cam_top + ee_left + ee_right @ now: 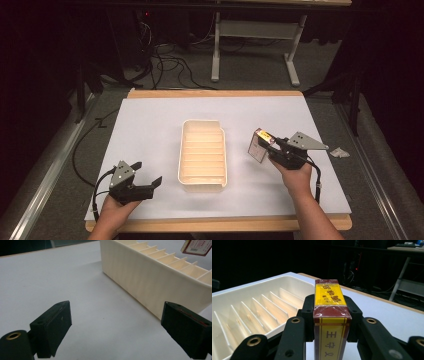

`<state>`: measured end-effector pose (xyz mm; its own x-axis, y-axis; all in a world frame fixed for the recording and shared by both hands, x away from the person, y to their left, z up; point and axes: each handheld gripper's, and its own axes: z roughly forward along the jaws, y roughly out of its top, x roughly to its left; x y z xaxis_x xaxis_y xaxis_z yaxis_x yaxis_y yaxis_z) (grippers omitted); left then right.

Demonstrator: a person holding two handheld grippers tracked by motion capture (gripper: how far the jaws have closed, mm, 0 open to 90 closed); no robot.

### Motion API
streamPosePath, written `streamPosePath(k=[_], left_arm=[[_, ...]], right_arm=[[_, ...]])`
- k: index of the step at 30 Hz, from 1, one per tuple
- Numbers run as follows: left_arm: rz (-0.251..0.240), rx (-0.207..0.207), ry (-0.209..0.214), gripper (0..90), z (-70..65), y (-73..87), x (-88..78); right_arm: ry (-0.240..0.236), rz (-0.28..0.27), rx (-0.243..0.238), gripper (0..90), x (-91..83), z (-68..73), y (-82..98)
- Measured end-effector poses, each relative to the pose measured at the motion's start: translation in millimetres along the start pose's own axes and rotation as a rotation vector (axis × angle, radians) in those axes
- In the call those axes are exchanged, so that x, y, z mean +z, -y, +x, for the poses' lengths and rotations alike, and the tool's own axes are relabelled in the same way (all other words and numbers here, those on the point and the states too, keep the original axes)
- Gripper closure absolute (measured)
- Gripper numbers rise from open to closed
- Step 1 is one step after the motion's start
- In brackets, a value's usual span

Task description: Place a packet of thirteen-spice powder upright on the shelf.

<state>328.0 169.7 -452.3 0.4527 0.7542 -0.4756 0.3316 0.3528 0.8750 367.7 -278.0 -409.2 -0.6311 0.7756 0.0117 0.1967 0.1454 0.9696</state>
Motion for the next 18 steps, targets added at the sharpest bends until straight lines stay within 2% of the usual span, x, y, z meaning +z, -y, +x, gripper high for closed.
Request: streamPosePath(k=[18], left_arm=[[-0.007, -0.002, 0.001, 10.0, -0.6, -0.3, 0.4]], right_arm=[[-0.078, -0.021, -0.027, 69.3, 2.6, 14.4, -10.6]])
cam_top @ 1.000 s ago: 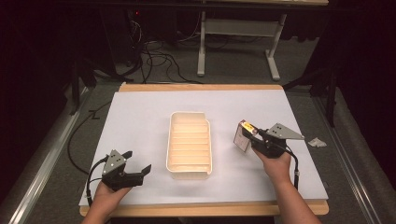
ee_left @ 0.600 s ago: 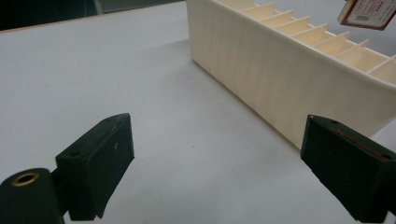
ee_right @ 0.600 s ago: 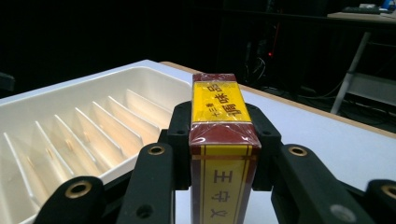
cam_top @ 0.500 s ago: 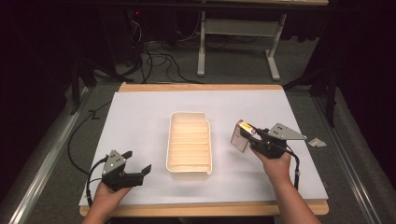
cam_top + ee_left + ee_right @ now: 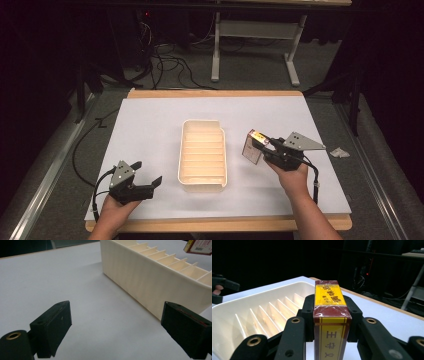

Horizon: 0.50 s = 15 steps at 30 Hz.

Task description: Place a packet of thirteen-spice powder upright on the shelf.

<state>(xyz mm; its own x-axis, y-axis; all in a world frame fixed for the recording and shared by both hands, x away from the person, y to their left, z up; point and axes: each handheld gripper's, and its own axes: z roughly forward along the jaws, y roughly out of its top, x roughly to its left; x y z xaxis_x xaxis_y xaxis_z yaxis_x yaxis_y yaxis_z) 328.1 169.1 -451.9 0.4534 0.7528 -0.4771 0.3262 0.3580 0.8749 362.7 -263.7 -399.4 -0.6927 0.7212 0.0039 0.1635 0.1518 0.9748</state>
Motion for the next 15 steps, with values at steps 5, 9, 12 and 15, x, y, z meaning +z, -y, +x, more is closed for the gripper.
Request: streamPosePath(k=[5, 9, 12, 15], left_arm=[[0.001, 0.004, 0.001, 10.0, 0.3, -0.1, 0.2], [-0.002, 0.0, 0.003, 10.0, 0.5, -0.6, 0.1], [-0.003, 0.002, 0.003, 10.0, 0.6, -0.8, -0.3], [-0.002, 0.005, 0.003, 10.0, 0.7, -1.0, -0.5]], right_arm=[[-0.023, -0.016, -0.005, 69.3, 0.8, 2.8, -2.8], [-0.04, -0.026, -0.005, 69.3, 1.0, 4.5, -5.3], [-0.049, -0.029, -0.007, 69.3, 1.5, 7.3, -7.3], [-0.067, -0.033, -0.016, 69.3, 2.7, 10.0, -9.2]])
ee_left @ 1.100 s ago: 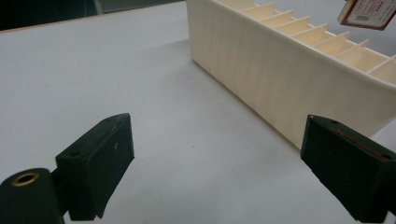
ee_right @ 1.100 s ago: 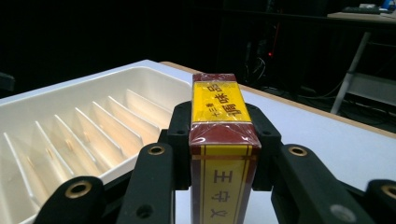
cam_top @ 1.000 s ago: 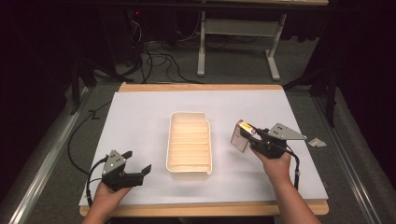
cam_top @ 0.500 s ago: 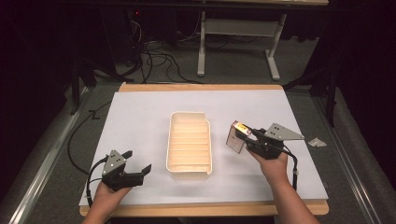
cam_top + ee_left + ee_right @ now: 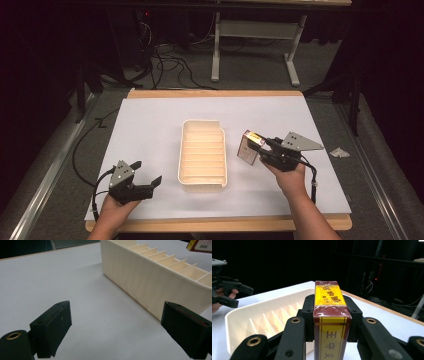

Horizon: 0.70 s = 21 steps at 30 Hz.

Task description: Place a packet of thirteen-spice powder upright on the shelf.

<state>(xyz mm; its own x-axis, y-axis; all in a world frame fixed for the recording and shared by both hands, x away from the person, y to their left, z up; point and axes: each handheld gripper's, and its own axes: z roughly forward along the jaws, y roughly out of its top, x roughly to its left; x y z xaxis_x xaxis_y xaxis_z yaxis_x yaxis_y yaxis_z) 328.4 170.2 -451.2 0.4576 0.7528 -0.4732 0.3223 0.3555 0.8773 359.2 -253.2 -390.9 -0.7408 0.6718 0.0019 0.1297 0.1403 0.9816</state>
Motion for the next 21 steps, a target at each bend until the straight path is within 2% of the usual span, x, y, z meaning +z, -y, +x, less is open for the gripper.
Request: streamPosePath(k=[16, 21], left_arm=[[-0.003, -0.001, 0.002, 10.0, -0.7, -0.4, -0.7], [0.003, 0.004, 0.003, 10.2, -0.9, 0.6, -0.3]], right_arm=[[-0.069, -0.008, -0.01, 69.3, 8.5, 15.4, -7.0], [-0.077, -0.012, -0.019, 69.2, 11.3, 20.7, -8.5]])
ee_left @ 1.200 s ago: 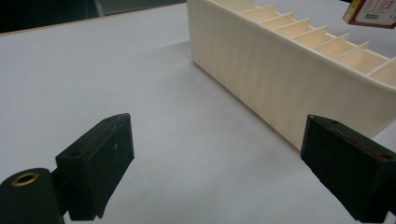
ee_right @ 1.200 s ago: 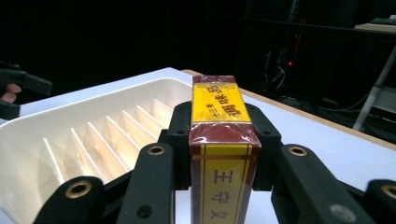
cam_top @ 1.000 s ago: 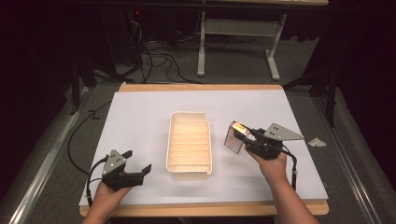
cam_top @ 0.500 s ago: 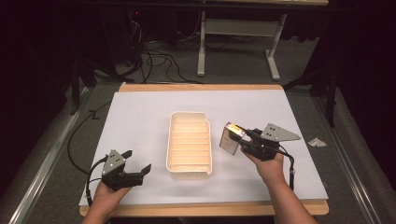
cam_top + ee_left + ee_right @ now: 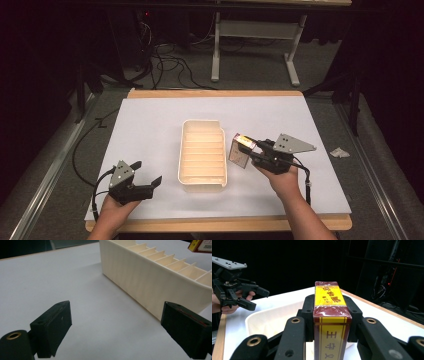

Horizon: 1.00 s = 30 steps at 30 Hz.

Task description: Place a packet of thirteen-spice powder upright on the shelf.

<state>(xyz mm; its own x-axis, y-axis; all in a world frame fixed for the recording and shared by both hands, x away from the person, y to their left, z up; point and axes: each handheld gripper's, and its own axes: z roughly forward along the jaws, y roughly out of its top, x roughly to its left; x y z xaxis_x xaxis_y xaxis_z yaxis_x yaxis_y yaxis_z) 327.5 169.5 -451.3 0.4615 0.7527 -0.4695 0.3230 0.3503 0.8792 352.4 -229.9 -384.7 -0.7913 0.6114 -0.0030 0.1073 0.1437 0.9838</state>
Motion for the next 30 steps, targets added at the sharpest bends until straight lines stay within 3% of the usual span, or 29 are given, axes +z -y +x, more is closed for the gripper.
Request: streamPosePath(k=[16, 30], left_arm=[[0.003, -0.001, 0.002, 10.2, -0.2, 0.2, 0.1], [0.004, -0.002, 0.006, 10.2, -1.9, 0.5, -1.6]], right_arm=[[-0.08, -0.009, -0.008, 69.2, 8.8, 13.3, -5.3], [-0.249, -0.036, -0.012, 69.1, 17.0, 17.7, -11.9]])
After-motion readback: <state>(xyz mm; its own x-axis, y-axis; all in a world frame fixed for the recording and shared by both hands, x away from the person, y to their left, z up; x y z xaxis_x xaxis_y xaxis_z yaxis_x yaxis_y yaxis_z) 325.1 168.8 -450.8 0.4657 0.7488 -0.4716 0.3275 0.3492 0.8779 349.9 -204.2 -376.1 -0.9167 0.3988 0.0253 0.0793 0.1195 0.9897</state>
